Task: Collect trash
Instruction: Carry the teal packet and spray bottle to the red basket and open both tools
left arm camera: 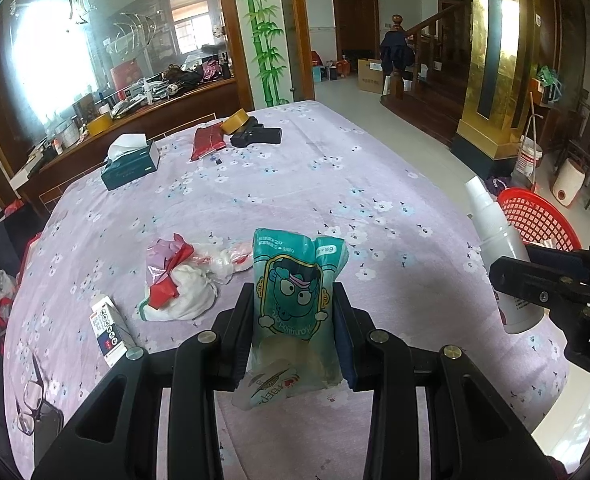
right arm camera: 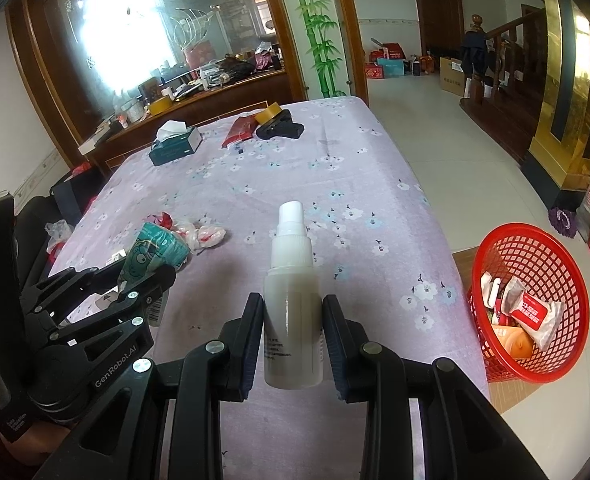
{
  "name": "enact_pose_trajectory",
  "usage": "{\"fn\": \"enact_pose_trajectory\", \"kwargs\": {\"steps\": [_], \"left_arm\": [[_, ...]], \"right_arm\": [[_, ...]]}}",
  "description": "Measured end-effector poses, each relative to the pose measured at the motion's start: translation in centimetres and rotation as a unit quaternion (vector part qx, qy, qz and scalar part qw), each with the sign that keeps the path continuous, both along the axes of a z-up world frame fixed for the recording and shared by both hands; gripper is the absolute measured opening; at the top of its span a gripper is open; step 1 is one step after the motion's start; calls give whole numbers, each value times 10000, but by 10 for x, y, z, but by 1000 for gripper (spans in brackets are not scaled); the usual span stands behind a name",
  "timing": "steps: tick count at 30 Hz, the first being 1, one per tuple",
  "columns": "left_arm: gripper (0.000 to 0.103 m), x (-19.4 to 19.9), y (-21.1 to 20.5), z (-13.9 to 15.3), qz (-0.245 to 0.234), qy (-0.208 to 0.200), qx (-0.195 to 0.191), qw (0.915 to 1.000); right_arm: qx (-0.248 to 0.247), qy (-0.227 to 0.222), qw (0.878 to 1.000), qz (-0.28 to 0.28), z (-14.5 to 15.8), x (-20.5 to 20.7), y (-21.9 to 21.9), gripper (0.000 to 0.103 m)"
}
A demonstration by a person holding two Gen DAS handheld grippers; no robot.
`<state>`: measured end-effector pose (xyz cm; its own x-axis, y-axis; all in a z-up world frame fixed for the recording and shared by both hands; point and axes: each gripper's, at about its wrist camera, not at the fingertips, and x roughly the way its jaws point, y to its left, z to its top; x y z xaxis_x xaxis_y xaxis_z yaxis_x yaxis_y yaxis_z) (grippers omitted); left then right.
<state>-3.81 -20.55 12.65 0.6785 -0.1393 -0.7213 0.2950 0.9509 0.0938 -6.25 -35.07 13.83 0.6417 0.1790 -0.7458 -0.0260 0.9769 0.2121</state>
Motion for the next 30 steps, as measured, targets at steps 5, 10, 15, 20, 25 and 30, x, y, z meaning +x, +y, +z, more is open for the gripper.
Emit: {"fn": "enact_pose_trajectory", "kwargs": {"steps": [5, 10, 15, 20, 25, 30], "left_arm": [[34, 1, -4, 0, -53, 5, -1, 10000], [34, 3, -4, -1, -97, 9, -5, 10000], [34, 4, -4, -1, -163, 9, 0, 9999], [34, 5, -8, -2, -225, 20, 7, 9997], [34, 7, -14, -3, -309, 42, 14, 9995], [34, 9, -23, -4, -410, 63, 30, 9991]], "right_arm": [[-9, 6, 10000, -13, 1, 0, 0, 33], [-17, 16, 10000, -47, -1, -1, -2, 33], [-29, 18, 10000, -79, 0, -1, -3, 33], [-26, 27, 9999, -119, 1, -1, -5, 33], [-5, 41, 9998, -192, 1, -2, -11, 33], [27, 62, 9996, -289, 0, -4, -19, 33]]}}
